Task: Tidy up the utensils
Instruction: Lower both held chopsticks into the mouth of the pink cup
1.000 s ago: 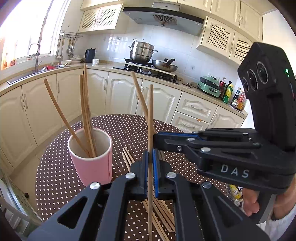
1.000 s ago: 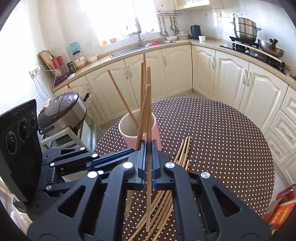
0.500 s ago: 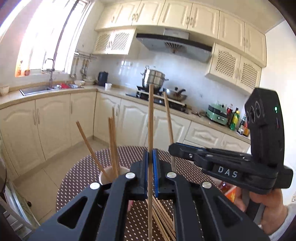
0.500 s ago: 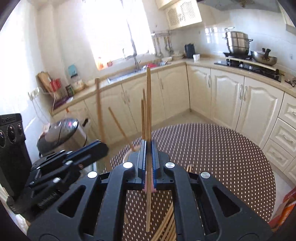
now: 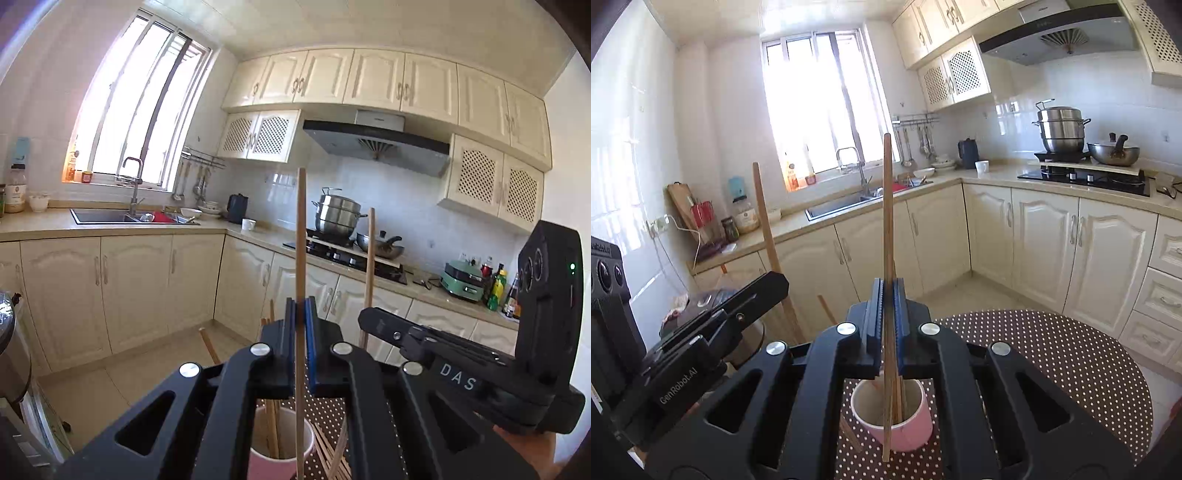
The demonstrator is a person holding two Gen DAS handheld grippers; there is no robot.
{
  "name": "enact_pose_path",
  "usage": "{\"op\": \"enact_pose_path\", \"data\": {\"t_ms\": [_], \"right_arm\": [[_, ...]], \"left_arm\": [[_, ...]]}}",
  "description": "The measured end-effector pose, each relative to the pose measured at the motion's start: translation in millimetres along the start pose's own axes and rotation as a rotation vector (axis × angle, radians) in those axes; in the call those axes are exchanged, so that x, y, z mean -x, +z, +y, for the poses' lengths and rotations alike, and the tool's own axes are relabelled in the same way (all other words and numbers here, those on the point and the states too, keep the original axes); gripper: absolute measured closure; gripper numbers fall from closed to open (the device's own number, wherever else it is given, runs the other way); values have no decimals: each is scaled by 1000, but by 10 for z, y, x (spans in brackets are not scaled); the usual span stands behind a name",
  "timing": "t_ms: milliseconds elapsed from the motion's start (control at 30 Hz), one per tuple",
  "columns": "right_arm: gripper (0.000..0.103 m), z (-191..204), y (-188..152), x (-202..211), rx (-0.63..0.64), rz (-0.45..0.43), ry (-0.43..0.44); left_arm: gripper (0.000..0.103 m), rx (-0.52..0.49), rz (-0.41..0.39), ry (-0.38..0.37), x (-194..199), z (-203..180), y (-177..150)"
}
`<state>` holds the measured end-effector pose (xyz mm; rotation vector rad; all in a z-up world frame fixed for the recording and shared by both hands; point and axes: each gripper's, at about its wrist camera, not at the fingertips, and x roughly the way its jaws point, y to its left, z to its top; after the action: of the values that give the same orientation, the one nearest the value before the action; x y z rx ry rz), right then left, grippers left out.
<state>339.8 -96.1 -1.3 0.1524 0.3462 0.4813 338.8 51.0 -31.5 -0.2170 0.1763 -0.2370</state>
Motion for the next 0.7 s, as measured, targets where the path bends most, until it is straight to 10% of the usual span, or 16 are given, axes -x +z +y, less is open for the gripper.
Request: {"op": "enact_pose_path", "data": {"t_ms": [700], "right_arm": [[97, -93, -148, -310, -6, -56, -13]], "left_arm": [[97, -36, -22, 53, -366, 45, -200]]}}
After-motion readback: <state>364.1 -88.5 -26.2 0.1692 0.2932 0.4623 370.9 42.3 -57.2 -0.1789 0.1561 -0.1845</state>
